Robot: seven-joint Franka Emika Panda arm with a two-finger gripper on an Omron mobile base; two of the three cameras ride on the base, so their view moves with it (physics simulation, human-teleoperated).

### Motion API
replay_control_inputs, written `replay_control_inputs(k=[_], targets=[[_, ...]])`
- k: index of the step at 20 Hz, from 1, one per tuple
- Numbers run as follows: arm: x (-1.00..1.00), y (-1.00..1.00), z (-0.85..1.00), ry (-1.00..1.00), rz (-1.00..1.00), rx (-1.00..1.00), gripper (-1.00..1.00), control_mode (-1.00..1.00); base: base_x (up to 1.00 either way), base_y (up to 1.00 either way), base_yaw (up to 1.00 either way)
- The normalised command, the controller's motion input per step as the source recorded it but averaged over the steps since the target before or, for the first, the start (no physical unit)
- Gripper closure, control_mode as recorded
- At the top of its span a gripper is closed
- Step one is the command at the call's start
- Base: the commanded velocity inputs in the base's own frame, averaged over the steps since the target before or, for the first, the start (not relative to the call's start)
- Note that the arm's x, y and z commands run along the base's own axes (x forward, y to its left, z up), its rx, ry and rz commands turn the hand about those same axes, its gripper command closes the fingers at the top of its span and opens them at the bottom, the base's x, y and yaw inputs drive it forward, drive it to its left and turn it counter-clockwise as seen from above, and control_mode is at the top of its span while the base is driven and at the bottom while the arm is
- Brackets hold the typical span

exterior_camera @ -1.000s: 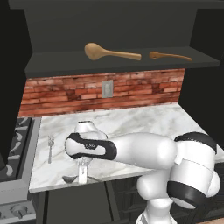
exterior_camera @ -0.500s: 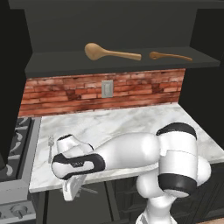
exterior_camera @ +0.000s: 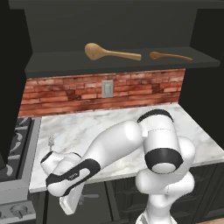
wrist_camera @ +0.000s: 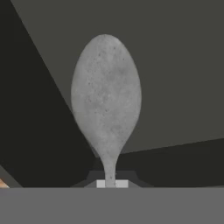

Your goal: Organize the utensils by type. Pick up the wooden spoons from the counter and place them in the open cabinet. Then pick up the metallic utensils from the counter and place them in the open drawer.

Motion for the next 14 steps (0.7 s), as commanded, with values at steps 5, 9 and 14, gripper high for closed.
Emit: replay_control_inputs(k=[5,9,14], targets=[[0.12,0.08,-0.18,0.0,0.19,-0.12,1.0,-1.0,0.0,0.0,0.0],[0.06,0.04,-0.15,-0.01,0.13,0.0,1.0,-1.0,0.0,0.0,0.0],[0.04,0.09,-0.21,-0.1,0.04,0.0,1.0,-1.0,0.0,0.0,0.0]])
